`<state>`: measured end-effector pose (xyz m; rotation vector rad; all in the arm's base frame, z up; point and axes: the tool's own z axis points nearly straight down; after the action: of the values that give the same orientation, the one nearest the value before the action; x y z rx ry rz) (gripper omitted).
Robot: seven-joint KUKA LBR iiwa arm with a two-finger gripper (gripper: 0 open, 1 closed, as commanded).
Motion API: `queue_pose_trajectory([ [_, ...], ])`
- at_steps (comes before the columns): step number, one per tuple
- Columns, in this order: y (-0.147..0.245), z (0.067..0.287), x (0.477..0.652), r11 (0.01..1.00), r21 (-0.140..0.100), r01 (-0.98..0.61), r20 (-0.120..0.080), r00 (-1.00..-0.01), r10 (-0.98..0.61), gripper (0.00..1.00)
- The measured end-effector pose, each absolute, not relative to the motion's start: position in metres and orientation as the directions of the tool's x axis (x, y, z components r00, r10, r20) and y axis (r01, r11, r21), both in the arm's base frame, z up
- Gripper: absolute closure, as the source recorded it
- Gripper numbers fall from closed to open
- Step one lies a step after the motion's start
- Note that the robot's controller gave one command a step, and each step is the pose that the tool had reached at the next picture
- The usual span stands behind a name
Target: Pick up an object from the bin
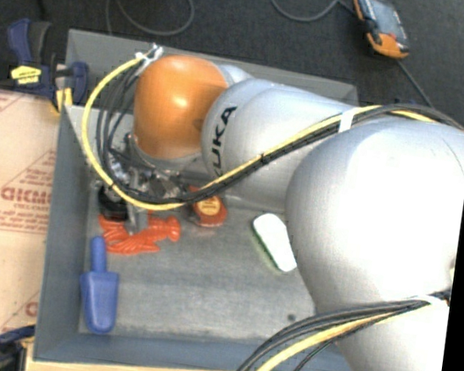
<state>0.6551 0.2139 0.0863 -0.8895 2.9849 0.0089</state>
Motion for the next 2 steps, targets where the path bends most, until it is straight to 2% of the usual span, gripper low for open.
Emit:
queue_pose_trajectory([
  [1, 0.214, 0.086, 0.655, 0.837, -0.002, -0.547, -0.027, -0.837, -0.546, 1.00],
  [2, 0.194, 0.128, 0.627, 0.838, 0.002, -0.546, -0.002, -0.838, -0.546, 1.00],
])
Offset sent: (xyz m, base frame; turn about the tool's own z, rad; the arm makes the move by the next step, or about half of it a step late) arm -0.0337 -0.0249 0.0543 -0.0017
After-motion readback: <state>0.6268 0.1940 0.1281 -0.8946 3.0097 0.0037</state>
